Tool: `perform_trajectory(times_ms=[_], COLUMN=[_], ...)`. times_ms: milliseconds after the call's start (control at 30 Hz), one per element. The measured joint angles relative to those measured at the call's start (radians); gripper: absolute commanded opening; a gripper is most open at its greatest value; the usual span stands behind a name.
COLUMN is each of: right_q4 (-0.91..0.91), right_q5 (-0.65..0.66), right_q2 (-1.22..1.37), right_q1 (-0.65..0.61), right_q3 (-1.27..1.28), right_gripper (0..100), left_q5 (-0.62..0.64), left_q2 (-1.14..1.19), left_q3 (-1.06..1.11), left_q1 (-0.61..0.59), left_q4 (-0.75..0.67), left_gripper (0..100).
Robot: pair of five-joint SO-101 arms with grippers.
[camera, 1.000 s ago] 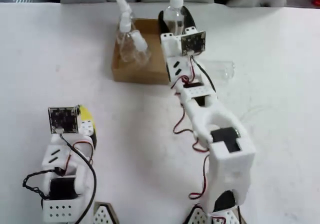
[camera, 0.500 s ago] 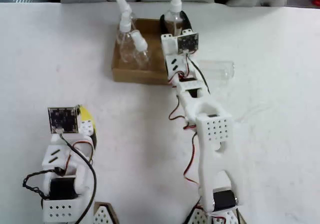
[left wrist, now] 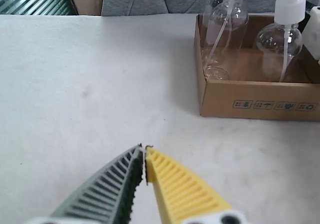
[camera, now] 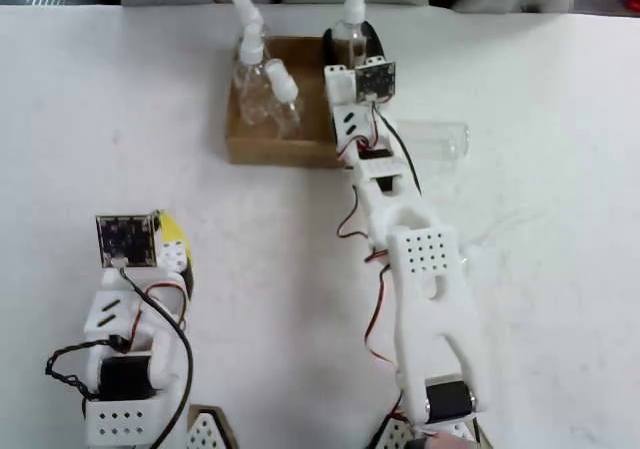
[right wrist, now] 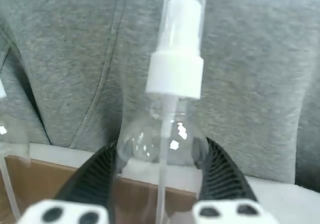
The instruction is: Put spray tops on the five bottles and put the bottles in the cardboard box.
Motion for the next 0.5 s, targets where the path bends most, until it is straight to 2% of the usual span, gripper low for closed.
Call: perform_trajectory(times_ms=[500], right_q4=[0.000], right_q5=[-0.002], right_q2=[0.017], right_q1=[-0.003], right_q3=[-0.063], right_gripper=[1.7], left_q5=[0.000], left_q2=[0.000], left_q3=[0.000], left_q1=[0.000], left_q4=[0.000], left_gripper=[2])
